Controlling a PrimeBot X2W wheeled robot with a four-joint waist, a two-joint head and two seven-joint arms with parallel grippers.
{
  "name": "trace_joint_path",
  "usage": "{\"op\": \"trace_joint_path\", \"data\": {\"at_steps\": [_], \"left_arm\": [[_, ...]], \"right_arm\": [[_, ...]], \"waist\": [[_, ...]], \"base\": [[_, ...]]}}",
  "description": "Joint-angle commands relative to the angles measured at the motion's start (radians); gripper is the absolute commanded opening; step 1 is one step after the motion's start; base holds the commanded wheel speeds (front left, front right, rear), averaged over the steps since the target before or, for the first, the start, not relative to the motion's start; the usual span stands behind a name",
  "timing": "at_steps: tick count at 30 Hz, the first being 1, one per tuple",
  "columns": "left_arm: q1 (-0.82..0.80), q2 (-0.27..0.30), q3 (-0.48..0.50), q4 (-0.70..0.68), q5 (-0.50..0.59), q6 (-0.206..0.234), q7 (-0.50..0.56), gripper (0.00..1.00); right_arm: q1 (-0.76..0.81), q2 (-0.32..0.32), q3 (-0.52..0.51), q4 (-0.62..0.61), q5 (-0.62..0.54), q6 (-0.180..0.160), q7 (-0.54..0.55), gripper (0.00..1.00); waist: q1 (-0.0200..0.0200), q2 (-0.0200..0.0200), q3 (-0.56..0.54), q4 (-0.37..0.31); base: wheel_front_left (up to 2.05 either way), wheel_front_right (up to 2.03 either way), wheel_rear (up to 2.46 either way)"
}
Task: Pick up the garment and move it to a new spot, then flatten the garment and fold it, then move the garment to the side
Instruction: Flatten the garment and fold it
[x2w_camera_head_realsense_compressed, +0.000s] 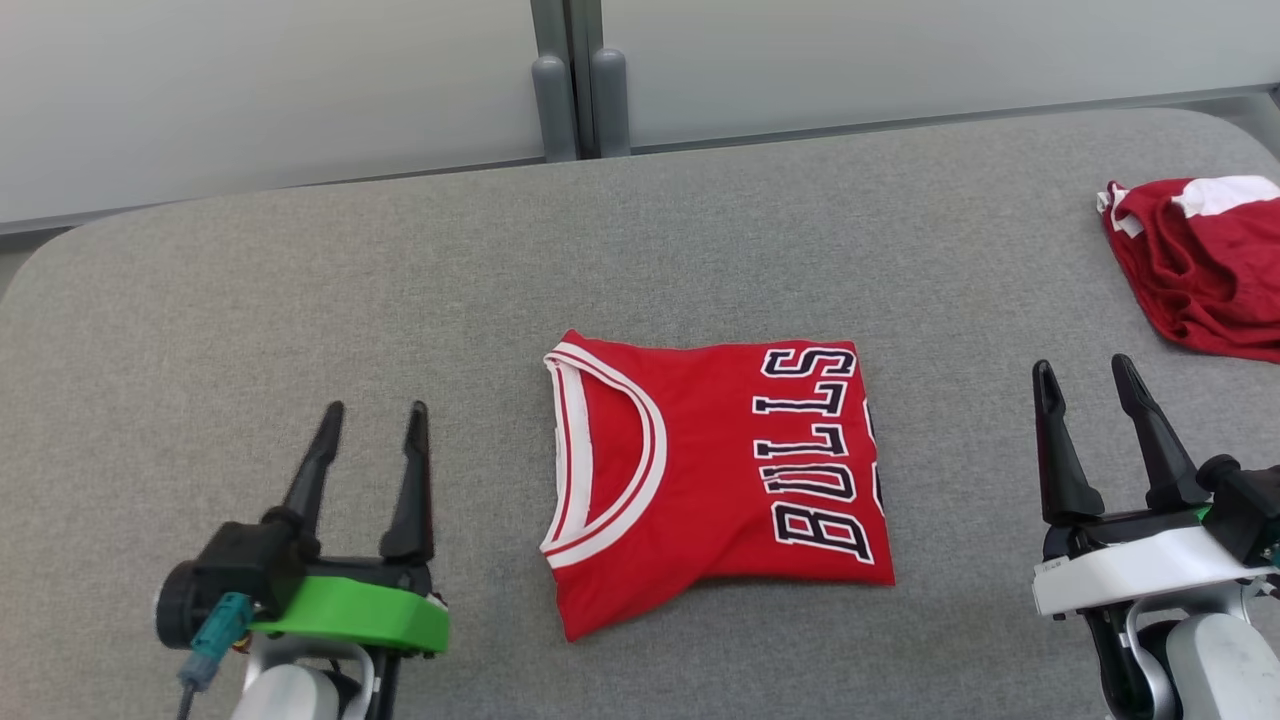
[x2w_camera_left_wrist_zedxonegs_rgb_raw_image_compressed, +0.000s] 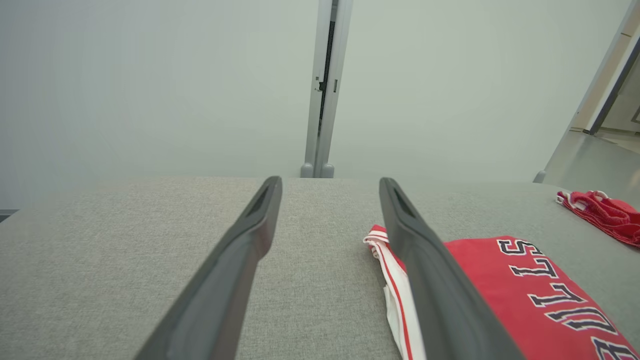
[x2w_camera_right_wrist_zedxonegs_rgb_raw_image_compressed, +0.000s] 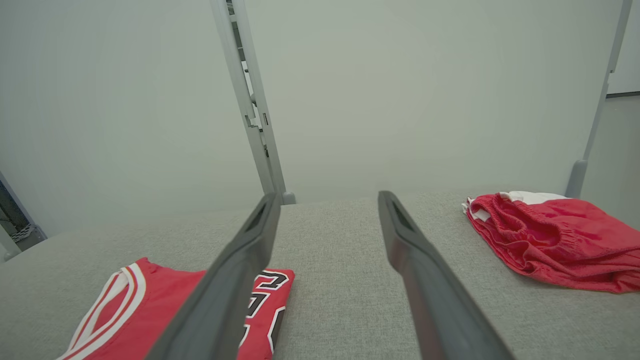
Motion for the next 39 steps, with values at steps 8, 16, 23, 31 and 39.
{"op": "trace_joint_path", "data": {"at_steps": [8,16,23,31,39], "left_arm": [[0.029,0.015,0.160,-0.027,0.064,0.004,-0.001,1.00],[0.094,0.005,0.246,-0.008,0.093,-0.017,-0.001,1.00],[0.128,0.019,0.244,0.036,0.111,-0.044,-0.001,1.00],[0.127,0.023,0.214,0.032,0.097,-0.067,0.023,1.00],[0.107,0.029,0.192,-0.018,0.082,-0.067,0.094,1.00]], "right_arm": [[0.025,-0.010,0.031,-0.022,-0.039,0.000,0.007,1.00],[0.081,0.007,0.035,-0.045,-0.062,0.000,0.027,1.00],[0.134,0.016,0.015,-0.066,-0.075,0.000,0.046,1.00],[0.156,0.035,-0.001,-0.081,-0.094,0.000,0.064,1.00],[0.156,0.043,-0.014,-0.095,-0.109,0.000,0.082,1.00]], "waist": [[0.0000,-0.0001,-0.041,-0.005],[0.0000,-0.0001,-0.075,0.008],[0.0000,-0.0001,-0.098,0.026],[0.0000,-0.0001,-0.110,0.040],[0.0000,-0.0001,-0.112,0.045]], "base": [[0.00,0.00,0.00],[0.00,0.00,0.00],[0.00,0.00,0.00],[0.00,0.00,0.00],[0.00,0.00,0.00]]}}
